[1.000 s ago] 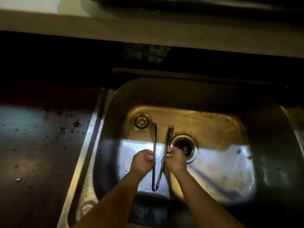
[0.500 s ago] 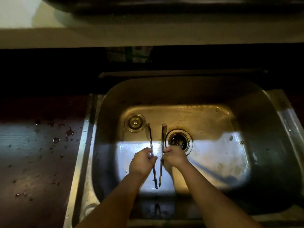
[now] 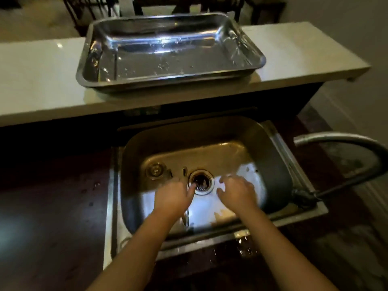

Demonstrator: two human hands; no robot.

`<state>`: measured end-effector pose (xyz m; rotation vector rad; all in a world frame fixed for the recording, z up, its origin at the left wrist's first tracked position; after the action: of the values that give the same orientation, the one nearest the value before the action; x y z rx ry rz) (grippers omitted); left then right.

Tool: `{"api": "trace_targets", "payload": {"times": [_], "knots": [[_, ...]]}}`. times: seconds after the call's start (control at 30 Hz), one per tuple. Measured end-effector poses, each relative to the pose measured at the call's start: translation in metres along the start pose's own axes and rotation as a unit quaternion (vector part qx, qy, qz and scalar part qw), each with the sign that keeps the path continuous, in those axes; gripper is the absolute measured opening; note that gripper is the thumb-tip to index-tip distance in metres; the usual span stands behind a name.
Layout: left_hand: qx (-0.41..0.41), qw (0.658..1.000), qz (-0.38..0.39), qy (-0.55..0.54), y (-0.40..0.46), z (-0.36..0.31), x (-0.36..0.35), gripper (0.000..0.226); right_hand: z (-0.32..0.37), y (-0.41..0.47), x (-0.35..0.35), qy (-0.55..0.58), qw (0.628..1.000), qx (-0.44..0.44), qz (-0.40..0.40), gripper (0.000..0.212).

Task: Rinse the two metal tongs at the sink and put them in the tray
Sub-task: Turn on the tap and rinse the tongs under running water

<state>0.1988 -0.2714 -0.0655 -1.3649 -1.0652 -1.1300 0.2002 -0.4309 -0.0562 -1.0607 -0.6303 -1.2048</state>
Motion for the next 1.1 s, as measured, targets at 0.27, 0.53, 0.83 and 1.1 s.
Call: {"api": "trace_targets", "payload": {"times": [0.27, 0.53, 0.83, 1.1], "knots": [[0.04, 0.976, -0.2, -0.073, -0.026, -0.064, 0.034, 0.031, -0.055, -0.027, 0.058, -0.042, 0.997, 0.001, -0.058, 0.036], [0.049, 0.991, -0.11, -0.055, -0.041, -0.098, -0.046, 0.058, -0.113, -0.048, 0.064, 0.018, 0.995, 0.005, -0.101, 0.071], [0.068, 0.995, -0.053, -0.04, -0.038, -0.095, -0.077, 0.062, -0.14, -0.046, 0.057, -0.045, 0.994, -0.037, -0.096, 0.072], [0.07, 0.995, -0.045, -0.05, -0.039, -0.093, -0.081, 0.063, -0.143, -0.033, 0.058, -0.075, 0.989, -0.055, -0.11, 0.069]]}}
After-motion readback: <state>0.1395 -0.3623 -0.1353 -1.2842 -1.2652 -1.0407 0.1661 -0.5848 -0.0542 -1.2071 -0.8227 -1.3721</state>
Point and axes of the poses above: each hand's wrist, its own y-axis towards the middle knuckle, its own x-axis out of the back of the hand, z = x × y, the point moved 9 cm from there along y, towards the middle knuckle, and after that the axes turned 12 degrees about y, right-handed, at the moved point
